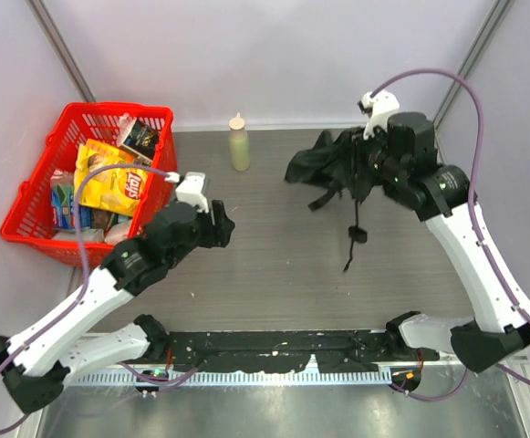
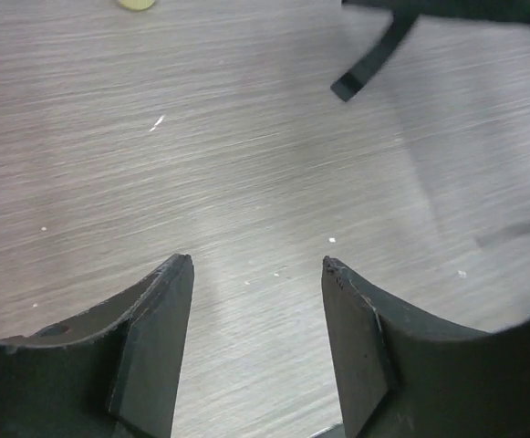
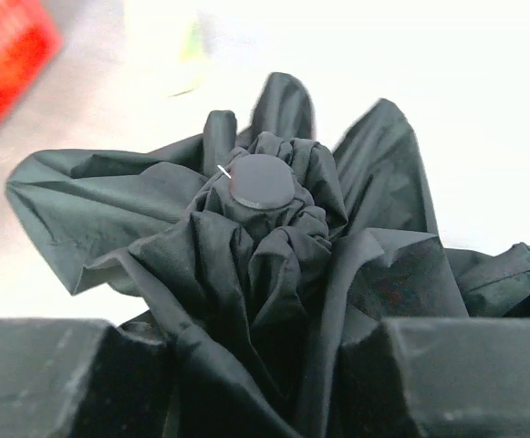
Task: Put away the umbrella
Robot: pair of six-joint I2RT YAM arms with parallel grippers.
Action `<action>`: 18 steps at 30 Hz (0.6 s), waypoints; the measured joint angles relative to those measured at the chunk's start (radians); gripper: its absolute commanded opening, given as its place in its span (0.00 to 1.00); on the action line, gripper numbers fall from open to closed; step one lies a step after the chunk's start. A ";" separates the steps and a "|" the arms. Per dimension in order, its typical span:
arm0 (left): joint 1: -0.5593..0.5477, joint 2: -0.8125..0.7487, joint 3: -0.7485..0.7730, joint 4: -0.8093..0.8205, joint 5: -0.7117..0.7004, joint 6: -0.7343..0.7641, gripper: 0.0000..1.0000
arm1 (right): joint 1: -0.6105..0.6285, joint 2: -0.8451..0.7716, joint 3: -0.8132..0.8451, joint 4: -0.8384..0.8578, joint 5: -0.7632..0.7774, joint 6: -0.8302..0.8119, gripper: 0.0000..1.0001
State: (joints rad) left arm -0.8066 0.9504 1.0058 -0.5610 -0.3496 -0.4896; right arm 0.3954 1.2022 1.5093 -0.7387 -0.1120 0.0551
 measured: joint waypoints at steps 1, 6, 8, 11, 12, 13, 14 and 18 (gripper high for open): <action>0.000 -0.042 -0.014 0.002 0.017 -0.006 0.66 | 0.000 0.026 0.043 -0.009 0.093 -0.036 0.00; 0.000 -0.210 -0.034 0.028 0.088 -0.034 0.71 | 0.001 0.150 0.137 0.081 0.571 -0.292 0.01; 0.000 -0.256 -0.047 0.040 0.100 -0.040 0.72 | 0.010 0.202 0.125 0.190 0.753 -0.430 0.00; 0.000 -0.327 -0.077 0.041 0.103 -0.055 0.75 | 0.056 0.275 0.056 0.434 0.974 -0.633 0.00; 0.000 -0.341 -0.085 0.040 0.103 -0.057 0.75 | 0.089 0.303 0.024 0.513 1.033 -0.693 0.00; 0.000 -0.357 -0.096 0.041 0.099 -0.061 0.76 | 0.126 0.330 -0.017 0.586 1.081 -0.740 0.00; 0.000 -0.370 -0.108 0.040 0.094 -0.064 0.77 | 0.172 0.361 -0.058 0.639 1.116 -0.769 0.00; 0.000 -0.405 -0.147 0.037 0.076 -0.078 0.78 | 0.346 0.538 -0.182 0.711 1.183 -0.774 0.00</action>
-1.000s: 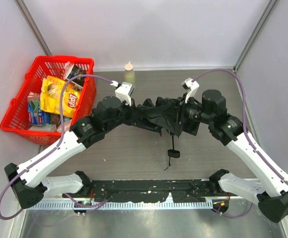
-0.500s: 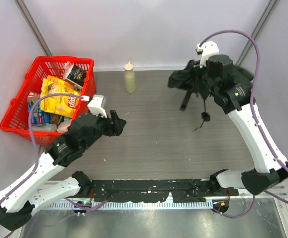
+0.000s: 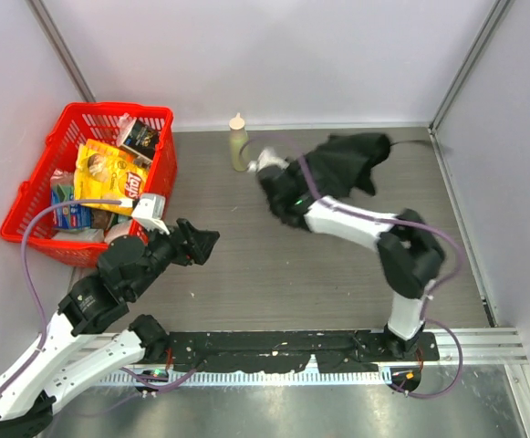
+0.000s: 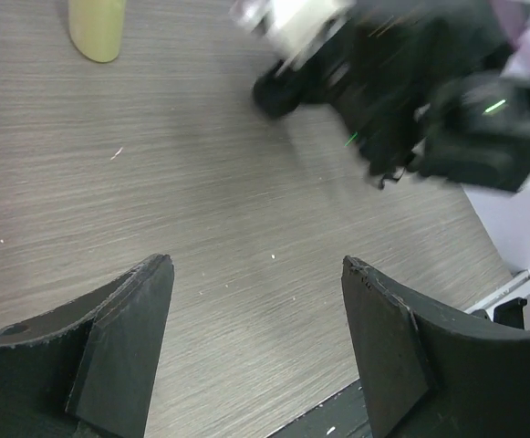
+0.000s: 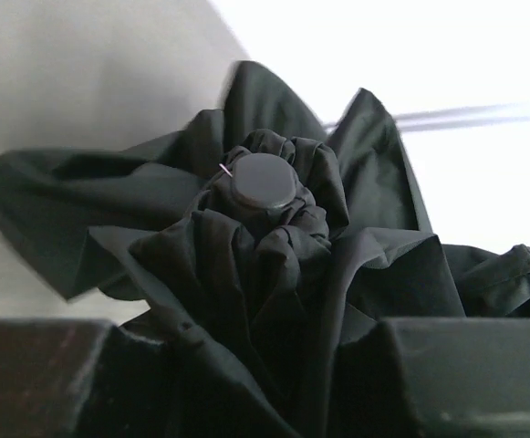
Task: Put away the umbrella
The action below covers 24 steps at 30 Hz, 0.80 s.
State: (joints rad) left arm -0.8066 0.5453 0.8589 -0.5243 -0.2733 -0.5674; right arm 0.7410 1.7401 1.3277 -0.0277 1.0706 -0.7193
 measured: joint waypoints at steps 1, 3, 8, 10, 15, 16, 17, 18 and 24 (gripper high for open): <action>0.000 -0.002 -0.002 -0.004 -0.002 -0.001 0.78 | 0.039 0.061 -0.013 -0.021 0.000 0.026 0.00; 0.000 -0.003 -0.003 -0.010 -0.007 -0.002 0.79 | 0.101 0.167 -0.017 -0.099 -0.029 0.110 0.01; 0.000 -0.006 -0.018 -0.012 -0.007 -0.016 0.79 | 0.222 0.290 -0.018 -0.325 -0.195 0.325 0.00; 0.000 -0.005 -0.030 -0.012 -0.007 -0.029 0.79 | 0.245 0.290 -0.014 -0.392 -0.287 0.390 0.01; 0.000 -0.006 -0.064 -0.009 -0.007 -0.064 0.79 | 0.249 0.276 -0.012 -0.473 -0.498 0.435 0.00; 0.000 -0.007 -0.074 -0.008 -0.006 -0.077 0.78 | 0.243 0.267 -0.012 -0.479 -0.536 0.435 0.00; 0.000 -0.009 -0.085 -0.005 -0.006 -0.087 0.77 | 0.232 0.261 -0.012 -0.481 -0.573 0.436 0.00; 0.000 -0.009 -0.094 -0.005 -0.005 -0.097 0.76 | 0.220 0.254 -0.012 -0.482 -0.609 0.437 0.01; 0.000 0.039 -0.130 -0.005 0.013 -0.200 0.74 | 0.114 0.195 -0.054 -0.408 -0.943 0.484 0.01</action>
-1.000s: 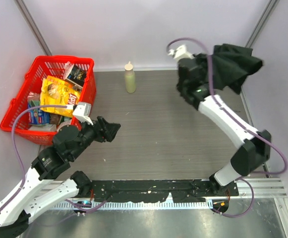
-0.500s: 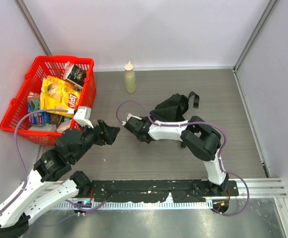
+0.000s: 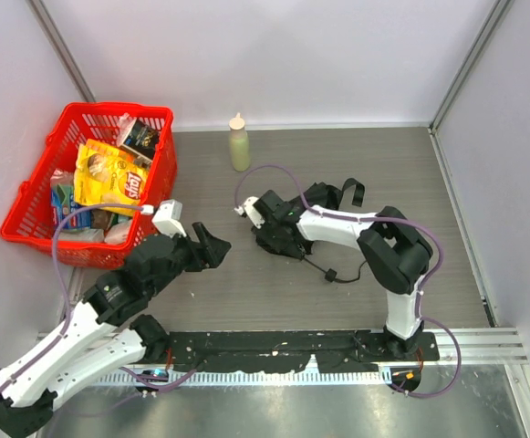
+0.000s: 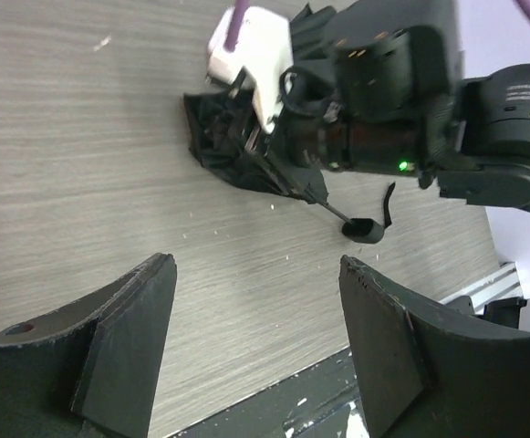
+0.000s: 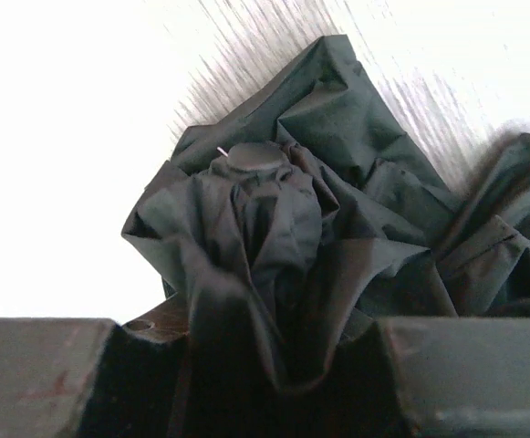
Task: Put away the umbrella
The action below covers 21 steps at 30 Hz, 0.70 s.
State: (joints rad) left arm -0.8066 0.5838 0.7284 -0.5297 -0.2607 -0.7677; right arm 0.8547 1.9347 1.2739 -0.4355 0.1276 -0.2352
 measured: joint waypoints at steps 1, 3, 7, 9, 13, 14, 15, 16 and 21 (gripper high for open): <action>0.000 0.020 0.000 0.002 0.005 -0.020 0.74 | -0.018 -0.014 -0.024 0.039 -0.055 0.014 0.00; 0.000 0.065 0.000 0.004 0.022 -0.055 0.74 | -0.049 -0.044 -0.086 0.133 -0.160 0.051 0.00; 0.000 0.163 -0.004 0.057 0.084 -0.109 0.72 | -0.100 -0.109 -0.222 0.322 -0.316 0.105 0.00; 0.000 0.217 -0.013 0.106 0.120 -0.122 0.69 | -0.119 -0.138 -0.280 0.391 -0.378 0.132 0.00; 0.008 0.331 -0.022 0.203 0.174 -0.140 0.70 | -0.177 -0.217 -0.388 0.473 -0.521 0.192 0.00; 0.015 0.364 -0.023 0.227 0.187 -0.143 0.74 | -0.198 -0.237 -0.410 0.486 -0.560 0.205 0.00; 0.023 0.386 -0.023 0.243 0.196 -0.145 0.77 | -0.215 -0.255 -0.426 0.493 -0.587 0.216 0.00; 0.037 0.411 -0.026 0.269 0.217 -0.148 0.80 | -0.238 -0.276 -0.446 0.503 -0.620 0.226 0.00; 0.105 0.530 -0.054 0.433 0.340 -0.212 0.95 | -0.307 -0.382 -0.512 0.507 -0.692 0.254 0.00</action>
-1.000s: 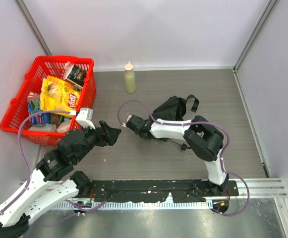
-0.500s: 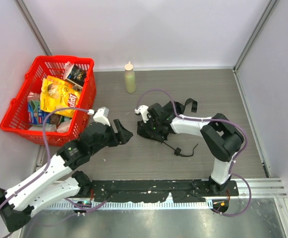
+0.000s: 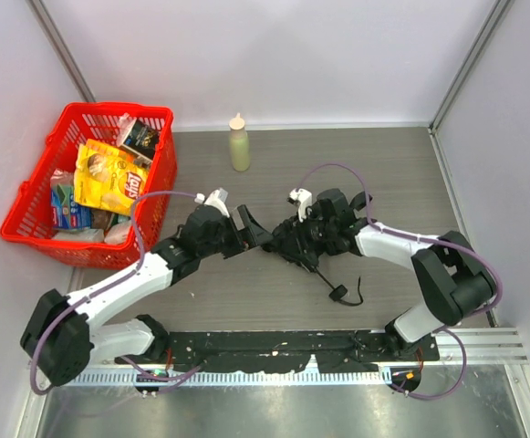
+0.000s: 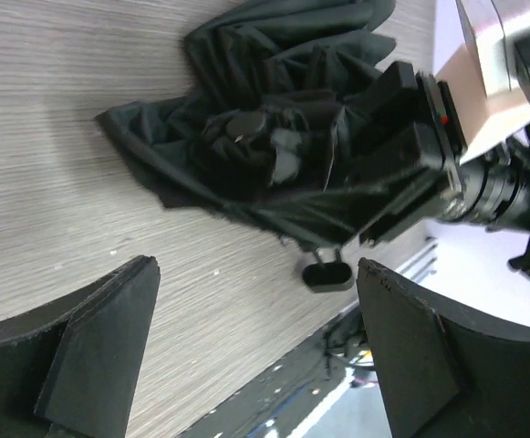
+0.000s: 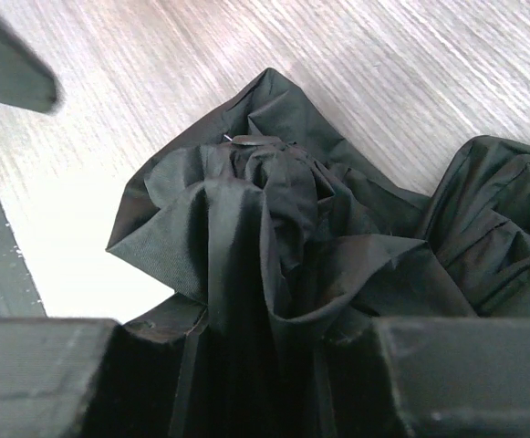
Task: Put away the umbrella
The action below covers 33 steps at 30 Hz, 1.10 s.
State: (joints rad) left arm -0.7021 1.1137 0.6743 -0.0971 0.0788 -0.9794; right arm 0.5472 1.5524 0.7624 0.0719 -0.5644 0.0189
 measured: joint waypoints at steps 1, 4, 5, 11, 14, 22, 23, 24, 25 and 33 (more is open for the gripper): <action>0.006 0.028 -0.001 0.035 0.023 -0.023 0.97 | -0.001 -0.012 -0.005 0.002 -0.006 0.007 0.00; 0.010 0.102 -0.004 0.137 0.076 -0.091 0.93 | 0.003 -0.034 -0.023 0.019 -0.020 0.031 0.00; 0.010 0.124 -0.008 0.179 0.094 -0.115 0.91 | 0.003 -0.042 -0.031 0.026 -0.021 0.042 0.00; 0.010 0.169 -0.028 0.309 0.142 -0.191 0.64 | 0.005 -0.098 -0.043 0.036 0.007 0.087 0.00; 0.002 0.159 -0.029 0.325 0.142 -0.157 0.64 | 0.005 -0.156 -0.039 0.024 0.047 0.109 0.00; -0.069 -0.061 -0.013 0.103 -0.043 0.166 0.77 | -0.014 -0.240 0.009 -0.030 0.104 0.192 0.00; -0.069 -0.078 -0.005 0.081 -0.064 0.197 0.81 | -0.015 -0.248 0.012 -0.038 0.108 0.196 0.01; -0.069 -0.094 0.014 0.045 -0.100 0.235 0.83 | -0.017 -0.259 0.014 -0.050 0.112 0.202 0.01; -0.069 -0.099 0.030 0.021 -0.123 0.260 0.83 | -0.018 -0.269 0.016 -0.059 0.114 0.206 0.00; -0.068 0.015 0.209 -0.113 -0.182 0.415 0.76 | -0.019 -0.303 0.056 -0.138 0.129 0.224 0.01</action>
State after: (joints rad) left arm -0.7700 1.1290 0.8833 -0.2100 -0.1028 -0.5644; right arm 0.5282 1.2491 0.8181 -0.0666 -0.4355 0.2424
